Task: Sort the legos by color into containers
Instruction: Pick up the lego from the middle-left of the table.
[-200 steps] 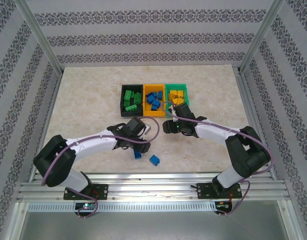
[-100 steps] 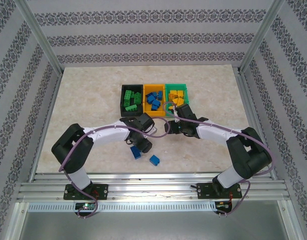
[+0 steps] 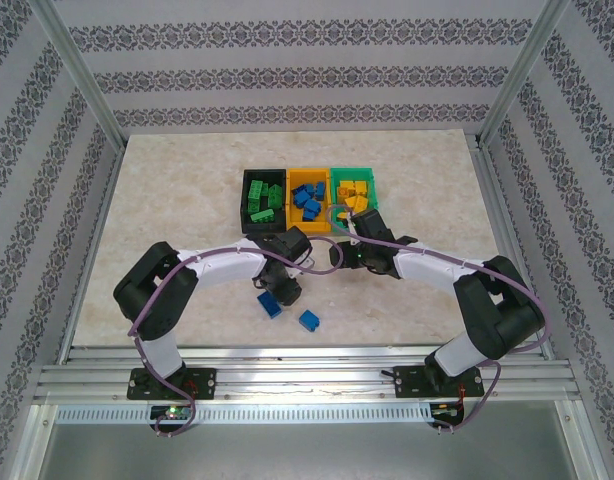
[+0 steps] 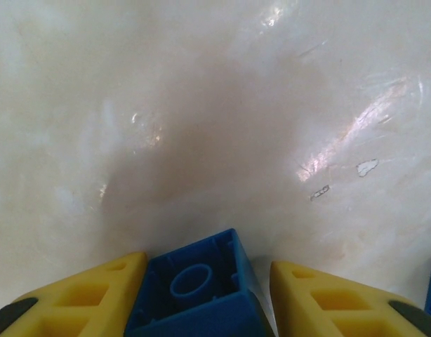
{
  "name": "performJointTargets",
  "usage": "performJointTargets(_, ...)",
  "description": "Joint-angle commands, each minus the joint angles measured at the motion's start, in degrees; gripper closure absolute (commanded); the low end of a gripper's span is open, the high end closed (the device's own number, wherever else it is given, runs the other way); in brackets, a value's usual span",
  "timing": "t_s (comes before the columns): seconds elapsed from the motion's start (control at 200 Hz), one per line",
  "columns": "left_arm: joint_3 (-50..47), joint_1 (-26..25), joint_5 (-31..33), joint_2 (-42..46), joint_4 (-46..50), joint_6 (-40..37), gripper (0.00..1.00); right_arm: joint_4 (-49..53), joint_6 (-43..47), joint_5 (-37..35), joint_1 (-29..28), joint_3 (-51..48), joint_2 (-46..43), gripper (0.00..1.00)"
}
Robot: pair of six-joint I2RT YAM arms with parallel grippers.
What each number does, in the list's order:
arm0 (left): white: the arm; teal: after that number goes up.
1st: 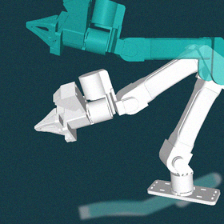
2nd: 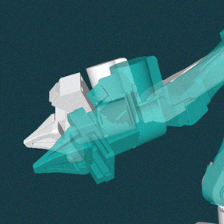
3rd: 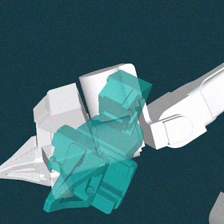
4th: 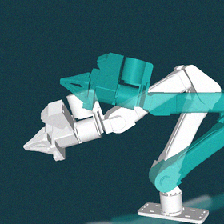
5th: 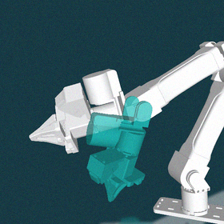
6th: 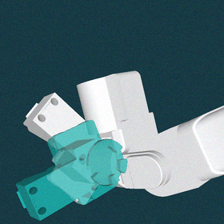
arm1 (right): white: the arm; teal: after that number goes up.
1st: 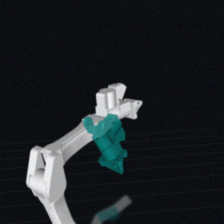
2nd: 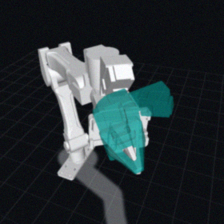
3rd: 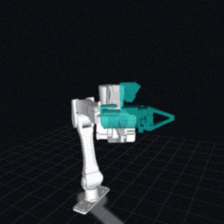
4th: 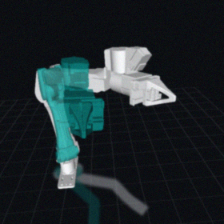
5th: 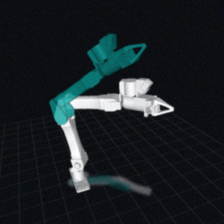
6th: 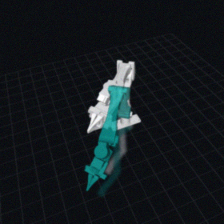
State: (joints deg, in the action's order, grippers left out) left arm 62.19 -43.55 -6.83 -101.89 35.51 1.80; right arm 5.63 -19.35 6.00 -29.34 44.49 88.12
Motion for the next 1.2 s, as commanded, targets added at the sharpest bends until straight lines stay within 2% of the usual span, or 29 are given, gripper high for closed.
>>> performJointTargets(0.0,0.5,-0.66,-0.49,-0.25,0.96,0.57,0.58,-0.89,-0.61,-0.44,0.51,-0.29,-0.97,0.42)
performJointTargets(0.515,2.67,-0.92,-2.15,-0.86,-3.08,2.83,0.7,-1.55,-0.77,-0.45,0.86,-1.27,-0.18,0.42)
performJointTargets(0.939,6.62,-0.83,4.26,2.06,-7.65,6.34,0.71,-1.37,-1.04,-0.06,3.19,-4.66,-3.41,0.42)
performJointTargets(1.194,8.48,0.12,7.11,3.89,-14.85,8.32,0.76,-1.21,-1.15,0.02,3.79,-6.84,-5.51,0.42)
